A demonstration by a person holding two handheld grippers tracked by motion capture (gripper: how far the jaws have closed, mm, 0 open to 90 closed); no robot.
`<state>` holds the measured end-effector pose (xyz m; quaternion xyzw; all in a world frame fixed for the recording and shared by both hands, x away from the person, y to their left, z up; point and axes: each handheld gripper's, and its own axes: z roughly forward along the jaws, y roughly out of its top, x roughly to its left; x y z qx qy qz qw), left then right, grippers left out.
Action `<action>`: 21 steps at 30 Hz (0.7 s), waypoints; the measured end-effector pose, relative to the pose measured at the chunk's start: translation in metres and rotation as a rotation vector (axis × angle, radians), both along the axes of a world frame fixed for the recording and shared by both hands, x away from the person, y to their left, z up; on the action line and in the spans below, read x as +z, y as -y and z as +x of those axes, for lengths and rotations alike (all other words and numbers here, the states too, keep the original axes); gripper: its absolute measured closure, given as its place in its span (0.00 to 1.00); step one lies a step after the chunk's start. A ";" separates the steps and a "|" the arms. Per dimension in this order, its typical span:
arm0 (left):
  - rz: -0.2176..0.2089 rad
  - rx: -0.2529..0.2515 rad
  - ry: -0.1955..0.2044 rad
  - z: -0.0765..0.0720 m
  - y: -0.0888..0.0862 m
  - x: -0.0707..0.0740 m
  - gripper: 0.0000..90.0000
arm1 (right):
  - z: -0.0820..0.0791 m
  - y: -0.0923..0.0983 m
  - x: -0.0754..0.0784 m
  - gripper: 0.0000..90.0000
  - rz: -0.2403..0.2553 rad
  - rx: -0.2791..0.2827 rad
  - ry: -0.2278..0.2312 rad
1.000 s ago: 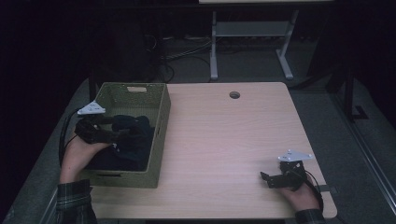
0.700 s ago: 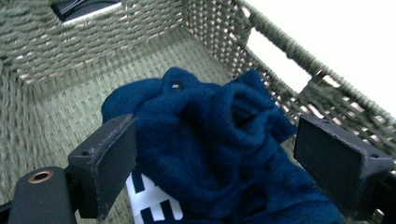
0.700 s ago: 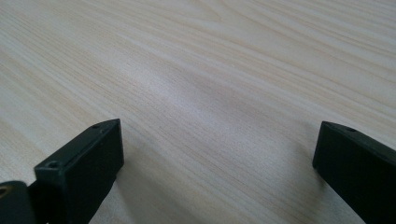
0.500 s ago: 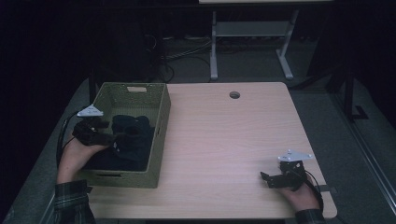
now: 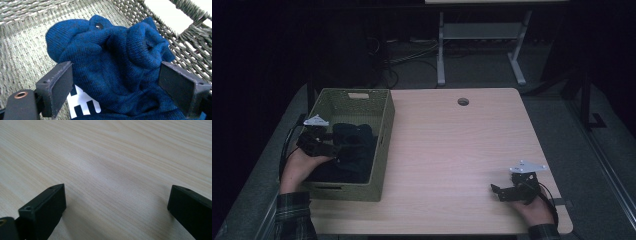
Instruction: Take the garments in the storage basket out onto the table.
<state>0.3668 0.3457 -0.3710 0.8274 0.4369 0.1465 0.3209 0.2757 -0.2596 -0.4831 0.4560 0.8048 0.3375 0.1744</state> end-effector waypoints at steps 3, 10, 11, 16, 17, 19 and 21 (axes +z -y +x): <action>0.004 0.007 -0.010 0.001 -0.001 -0.004 0.14 | 0.000 0.000 0.000 0.02 0.000 0.000 0.000; 0.037 0.018 -0.041 0.006 -0.001 -0.012 0.14 | 0.000 0.000 0.000 0.02 0.000 0.000 0.000; 0.046 0.019 -0.048 0.007 -0.001 -0.014 0.14 | 0.000 0.000 0.000 0.02 0.000 0.000 0.000; 0.083 0.018 -0.075 0.011 0.003 -0.023 0.14 | 0.000 0.000 0.000 0.02 0.000 -0.001 -0.001; 0.090 0.019 -0.083 0.012 0.004 -0.025 0.14 | 0.000 0.000 0.000 0.02 0.000 0.000 0.000; 0.101 0.013 -0.099 0.014 0.005 -0.028 0.14 | 0.000 0.000 0.000 0.02 0.000 0.000 0.000; 0.119 0.008 -0.113 0.016 0.007 -0.031 0.14 | 0.000 0.000 0.000 0.02 0.000 0.000 0.000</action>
